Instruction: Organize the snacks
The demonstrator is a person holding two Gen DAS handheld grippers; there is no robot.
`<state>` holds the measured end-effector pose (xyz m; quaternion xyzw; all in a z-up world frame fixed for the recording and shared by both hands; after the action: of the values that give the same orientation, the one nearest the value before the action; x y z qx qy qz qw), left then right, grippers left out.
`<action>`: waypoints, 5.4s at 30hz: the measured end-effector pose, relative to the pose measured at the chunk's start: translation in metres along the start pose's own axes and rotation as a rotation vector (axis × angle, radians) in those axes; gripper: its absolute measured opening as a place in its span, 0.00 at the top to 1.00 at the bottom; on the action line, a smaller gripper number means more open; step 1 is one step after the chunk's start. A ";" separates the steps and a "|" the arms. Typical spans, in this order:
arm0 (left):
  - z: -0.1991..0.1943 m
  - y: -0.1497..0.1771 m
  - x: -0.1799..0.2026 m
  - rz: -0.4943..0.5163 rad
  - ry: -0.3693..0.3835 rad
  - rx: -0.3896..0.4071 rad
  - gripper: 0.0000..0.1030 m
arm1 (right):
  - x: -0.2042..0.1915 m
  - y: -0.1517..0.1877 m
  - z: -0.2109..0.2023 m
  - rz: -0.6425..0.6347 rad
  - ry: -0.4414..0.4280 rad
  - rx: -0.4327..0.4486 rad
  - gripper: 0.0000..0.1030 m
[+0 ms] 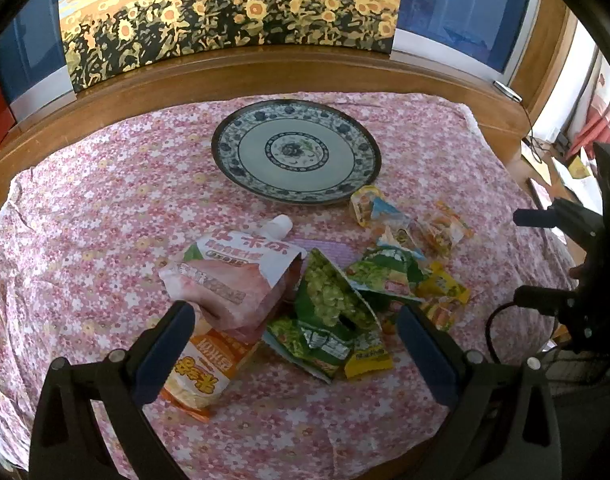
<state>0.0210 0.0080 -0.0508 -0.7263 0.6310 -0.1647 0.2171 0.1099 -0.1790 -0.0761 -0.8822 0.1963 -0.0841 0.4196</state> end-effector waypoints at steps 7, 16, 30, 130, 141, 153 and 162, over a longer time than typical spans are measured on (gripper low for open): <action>0.001 -0.001 -0.004 -0.001 -0.003 -0.002 0.00 | 0.000 0.000 0.001 0.002 -0.001 -0.001 0.00; 0.008 -0.001 -0.007 0.009 0.021 -0.022 0.00 | 0.001 0.000 0.004 0.011 -0.010 -0.011 0.00; 0.005 -0.017 -0.043 -0.042 0.029 0.006 0.00 | 0.028 -0.013 0.010 0.175 -0.072 0.031 0.00; 0.107 -0.126 -0.035 -0.079 -0.020 0.014 0.13 | 0.049 -0.128 0.110 0.180 -0.214 0.064 0.68; 0.114 -0.126 -0.035 -0.105 -0.031 -0.003 0.13 | 0.029 -0.125 0.135 0.167 -0.322 0.019 0.67; 0.112 -0.133 -0.042 -0.158 0.024 -0.002 0.01 | 0.016 -0.125 0.143 0.114 -0.324 -0.006 0.67; 0.102 -0.123 -0.039 -0.136 0.061 -0.018 0.00 | 0.016 -0.126 0.143 0.136 -0.376 -0.005 0.54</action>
<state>0.1716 0.0706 -0.0724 -0.7640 0.5881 -0.1955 0.1795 0.2044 -0.0128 -0.0698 -0.8680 0.1737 0.1112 0.4516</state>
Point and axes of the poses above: each gripper's, at about its wrist camera, not at the fingertips, and z roughly the way its jaws point, x to its right, y to its underside, the point moved 5 cm from there along z, roughly the way its jaws point, and after that the axes turned 7 degrees about -y, right-handed, at the moved point
